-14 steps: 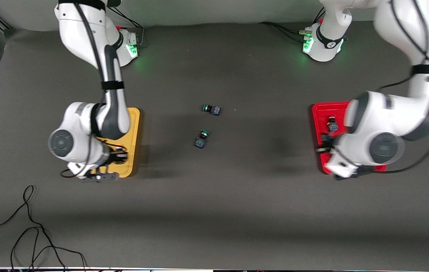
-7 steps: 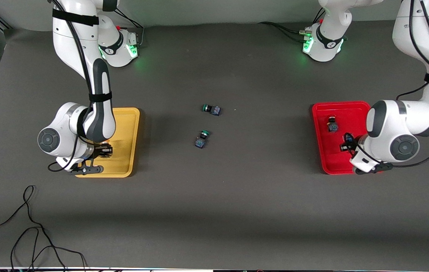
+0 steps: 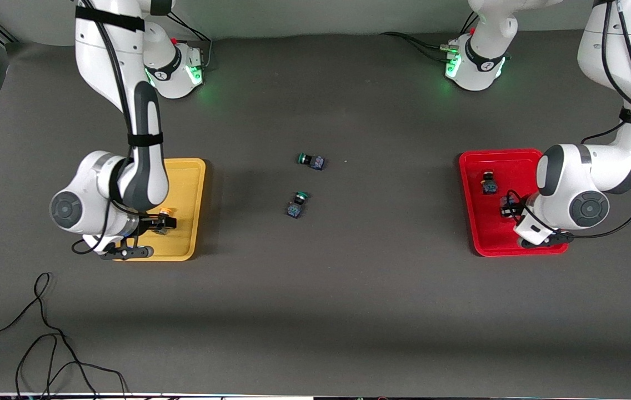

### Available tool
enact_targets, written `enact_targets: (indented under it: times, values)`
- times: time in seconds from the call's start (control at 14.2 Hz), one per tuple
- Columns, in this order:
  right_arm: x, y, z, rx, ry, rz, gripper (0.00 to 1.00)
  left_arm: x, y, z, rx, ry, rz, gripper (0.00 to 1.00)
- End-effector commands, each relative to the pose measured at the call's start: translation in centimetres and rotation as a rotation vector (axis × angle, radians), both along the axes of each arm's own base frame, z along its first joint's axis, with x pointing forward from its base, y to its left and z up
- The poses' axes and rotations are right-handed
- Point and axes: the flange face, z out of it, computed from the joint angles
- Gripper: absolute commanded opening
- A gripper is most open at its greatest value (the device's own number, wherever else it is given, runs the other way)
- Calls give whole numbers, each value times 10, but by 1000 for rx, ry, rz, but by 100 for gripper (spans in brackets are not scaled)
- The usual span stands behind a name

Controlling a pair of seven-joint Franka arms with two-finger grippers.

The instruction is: Place red and yellow buttons in trays

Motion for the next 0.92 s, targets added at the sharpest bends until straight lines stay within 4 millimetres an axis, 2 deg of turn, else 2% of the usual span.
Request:
enact_targets:
  times: [0.0, 0.14, 0.28, 0.49, 0.64, 0.78, 0.85]
  values:
    - [13, -4, 67, 39, -11, -30, 100, 11, 2, 49, 25, 24, -14, 99]
    - [19, -18, 104, 54, -34, -43, 100, 23, -2, 89, 40, 41, -12, 100]
    - [21, -31, 138, 44, -46, -47, 100, 26, -5, 128, 49, 27, -13, 100]
    - [23, -36, 193, -9, -47, -34, 100, 18, -21, 189, 61, -31, -34, 100]
    - [24, -36, 225, -20, -61, -46, 100, 12, -28, 238, 68, -66, -41, 100]
    - [19, -40, 257, -57, -93, -56, 100, 2, -26, 278, 34, -120, -111, 100]
    - [15, -34, 270, -63, -106, -59, 100, -4, -23, 295, 7, -136, -143, 100]
